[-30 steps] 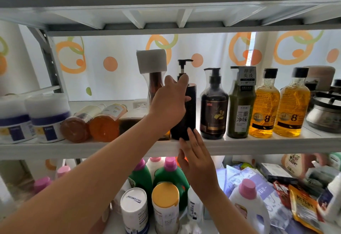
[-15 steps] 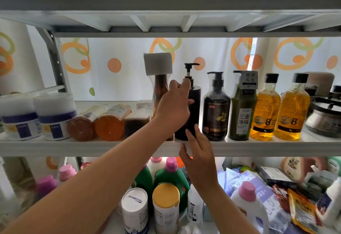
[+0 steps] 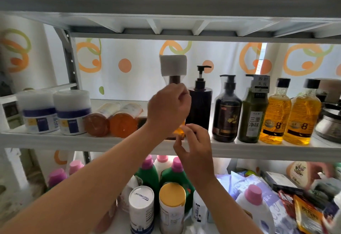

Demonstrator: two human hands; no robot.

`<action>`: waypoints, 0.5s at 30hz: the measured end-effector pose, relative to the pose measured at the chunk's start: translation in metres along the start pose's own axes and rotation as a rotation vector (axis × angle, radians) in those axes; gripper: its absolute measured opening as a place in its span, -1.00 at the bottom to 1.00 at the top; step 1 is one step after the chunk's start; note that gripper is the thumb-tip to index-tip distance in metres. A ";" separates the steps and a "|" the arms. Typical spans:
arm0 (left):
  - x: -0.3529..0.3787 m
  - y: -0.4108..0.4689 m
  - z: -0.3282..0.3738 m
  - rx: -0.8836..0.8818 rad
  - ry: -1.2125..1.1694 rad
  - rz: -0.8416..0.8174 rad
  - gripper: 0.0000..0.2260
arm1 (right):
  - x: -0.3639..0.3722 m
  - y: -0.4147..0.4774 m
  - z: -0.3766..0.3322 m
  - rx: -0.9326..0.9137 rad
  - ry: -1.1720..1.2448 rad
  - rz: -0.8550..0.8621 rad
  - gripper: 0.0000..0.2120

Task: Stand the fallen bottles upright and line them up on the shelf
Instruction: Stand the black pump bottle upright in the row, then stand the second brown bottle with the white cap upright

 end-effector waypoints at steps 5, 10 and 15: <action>-0.022 -0.005 -0.068 -0.218 0.094 -0.004 -0.82 | 0.023 0.003 -0.040 -0.045 -0.008 -0.139 -0.71; -0.019 -0.013 -0.137 -0.408 0.110 -0.181 -0.77 | 0.057 0.017 -0.079 -0.120 -0.175 -0.387 -0.55; -0.004 -0.001 -0.170 -0.472 0.050 -0.266 -0.78 | 0.095 0.027 -0.083 -0.110 -0.381 -0.599 -0.42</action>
Point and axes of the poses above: each hand's wrist, its own y-axis towards the middle knuckle, its own x-axis out of the palm, z = x × y, the point moved 7 cm from there along y, towards the middle knuckle, and after that the axes turned 12 degrees about x, right-handed, at the moved point
